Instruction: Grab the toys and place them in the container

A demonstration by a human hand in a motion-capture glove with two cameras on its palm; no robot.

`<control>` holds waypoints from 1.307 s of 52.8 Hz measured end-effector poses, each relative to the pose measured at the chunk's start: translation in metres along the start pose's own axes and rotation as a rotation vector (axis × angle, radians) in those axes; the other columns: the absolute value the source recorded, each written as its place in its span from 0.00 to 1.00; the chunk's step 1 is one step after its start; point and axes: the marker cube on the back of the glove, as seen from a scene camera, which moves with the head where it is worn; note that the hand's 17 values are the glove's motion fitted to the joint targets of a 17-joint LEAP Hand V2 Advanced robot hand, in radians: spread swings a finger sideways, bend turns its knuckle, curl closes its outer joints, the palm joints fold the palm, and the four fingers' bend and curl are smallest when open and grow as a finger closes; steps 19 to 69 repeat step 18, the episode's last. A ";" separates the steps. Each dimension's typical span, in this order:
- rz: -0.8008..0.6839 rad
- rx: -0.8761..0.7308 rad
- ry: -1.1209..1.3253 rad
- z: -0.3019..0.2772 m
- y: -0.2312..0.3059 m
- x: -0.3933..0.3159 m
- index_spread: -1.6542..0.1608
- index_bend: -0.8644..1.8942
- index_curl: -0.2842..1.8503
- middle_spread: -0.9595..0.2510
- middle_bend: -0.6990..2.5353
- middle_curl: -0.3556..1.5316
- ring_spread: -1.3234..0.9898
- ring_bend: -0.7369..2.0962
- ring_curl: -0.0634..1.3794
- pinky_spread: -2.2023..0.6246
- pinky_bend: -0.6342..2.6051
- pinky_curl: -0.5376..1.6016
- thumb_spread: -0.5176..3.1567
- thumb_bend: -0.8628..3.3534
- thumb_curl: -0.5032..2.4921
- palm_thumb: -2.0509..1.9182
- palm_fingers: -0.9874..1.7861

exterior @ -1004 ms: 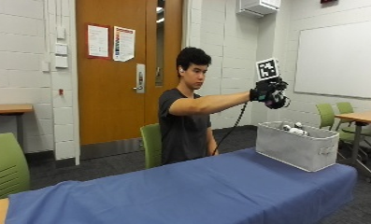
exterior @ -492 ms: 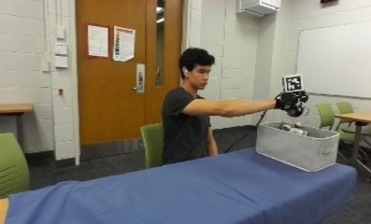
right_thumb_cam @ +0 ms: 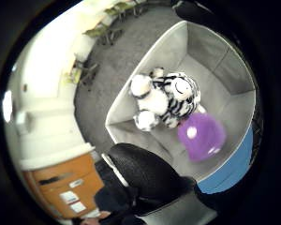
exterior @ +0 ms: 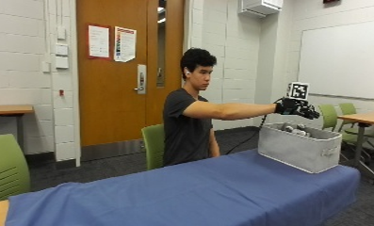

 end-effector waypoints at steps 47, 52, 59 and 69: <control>0.335 0.077 0.058 -0.003 0.003 -0.064 0.72 0.36 0.40 0.70 0.28 0.39 0.49 0.39 0.19 0.76 0.47 0.42 0.40 0.17 0.27 0.47 0.30; 0.335 0.077 0.058 -0.003 0.003 -0.064 0.72 0.36 0.40 0.70 0.28 0.39 0.49 0.39 0.19 0.76 0.47 0.42 0.40 0.17 0.27 0.47 0.30; 0.335 0.077 0.058 -0.003 0.003 -0.064 0.72 0.36 0.40 0.70 0.28 0.39 0.49 0.39 0.19 0.76 0.47 0.42 0.40 0.17 0.27 0.47 0.30; 0.335 0.077 0.058 -0.003 0.003 -0.064 0.72 0.36 0.40 0.70 0.28 0.39 0.49 0.39 0.19 0.76 0.47 0.42 0.40 0.17 0.27 0.47 0.30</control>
